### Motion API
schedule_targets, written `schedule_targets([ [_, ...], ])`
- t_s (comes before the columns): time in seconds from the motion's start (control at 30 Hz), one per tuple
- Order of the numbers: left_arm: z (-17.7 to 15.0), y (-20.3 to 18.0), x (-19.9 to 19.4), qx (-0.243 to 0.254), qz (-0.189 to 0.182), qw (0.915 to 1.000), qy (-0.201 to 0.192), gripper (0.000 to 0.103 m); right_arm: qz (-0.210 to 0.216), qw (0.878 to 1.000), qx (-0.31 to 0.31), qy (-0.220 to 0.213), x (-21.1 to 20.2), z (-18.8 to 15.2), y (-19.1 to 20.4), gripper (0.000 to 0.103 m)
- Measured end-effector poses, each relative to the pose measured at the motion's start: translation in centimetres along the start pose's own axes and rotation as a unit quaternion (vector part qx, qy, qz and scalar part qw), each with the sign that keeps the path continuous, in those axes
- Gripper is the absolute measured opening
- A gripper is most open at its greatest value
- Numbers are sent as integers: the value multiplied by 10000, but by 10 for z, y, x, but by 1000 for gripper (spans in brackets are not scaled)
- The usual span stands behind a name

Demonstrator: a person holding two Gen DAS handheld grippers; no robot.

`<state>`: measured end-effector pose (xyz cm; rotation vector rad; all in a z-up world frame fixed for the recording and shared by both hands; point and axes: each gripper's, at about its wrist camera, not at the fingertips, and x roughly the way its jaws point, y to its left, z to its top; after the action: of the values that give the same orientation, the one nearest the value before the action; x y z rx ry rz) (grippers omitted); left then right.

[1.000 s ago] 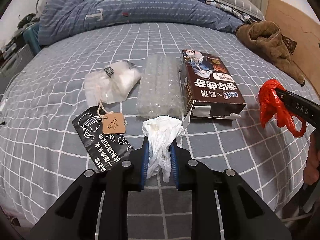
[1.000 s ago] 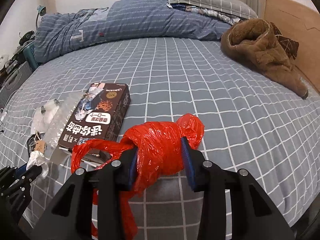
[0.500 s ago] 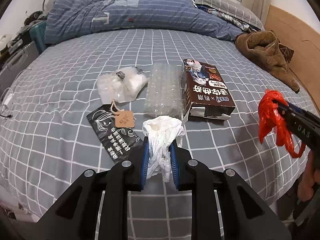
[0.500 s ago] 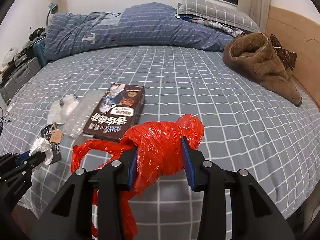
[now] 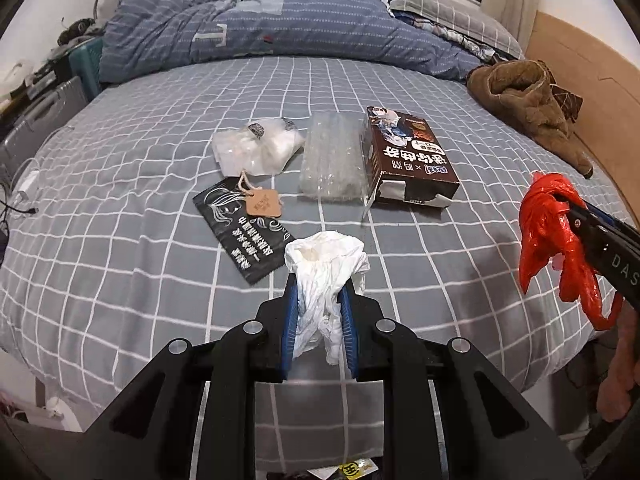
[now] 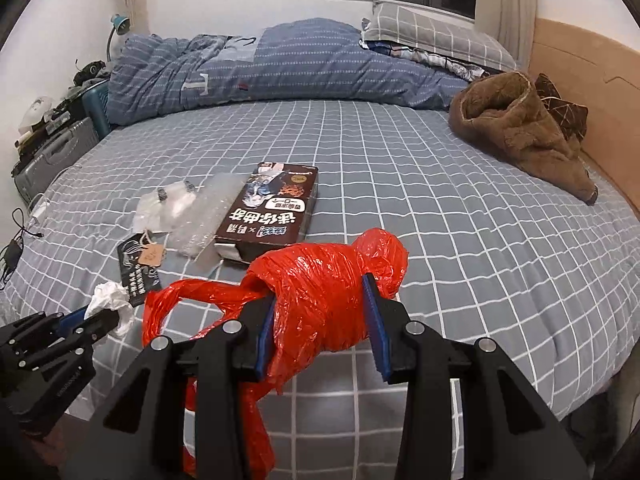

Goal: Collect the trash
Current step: 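Carry the red bag and white cloth with both tools over the bin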

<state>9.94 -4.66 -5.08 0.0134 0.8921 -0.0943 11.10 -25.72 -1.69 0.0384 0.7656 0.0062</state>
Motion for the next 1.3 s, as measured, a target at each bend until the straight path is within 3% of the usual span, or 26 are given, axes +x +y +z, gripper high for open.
schedule_targets([
  [0.6,-33,-2,-32,-45,-16,10000,-19,19,22,9998,-142,-133,-47,-32,20,37],
  [1.07,-94,5,-88,-219,-161,9996,30,19,120,9989,-378,-266,-116,-91,47,36],
  [1.3,-125,0,-118,-82,53,10000,-1,19,123,9995,-292,-59,-145,-127,48,35],
])
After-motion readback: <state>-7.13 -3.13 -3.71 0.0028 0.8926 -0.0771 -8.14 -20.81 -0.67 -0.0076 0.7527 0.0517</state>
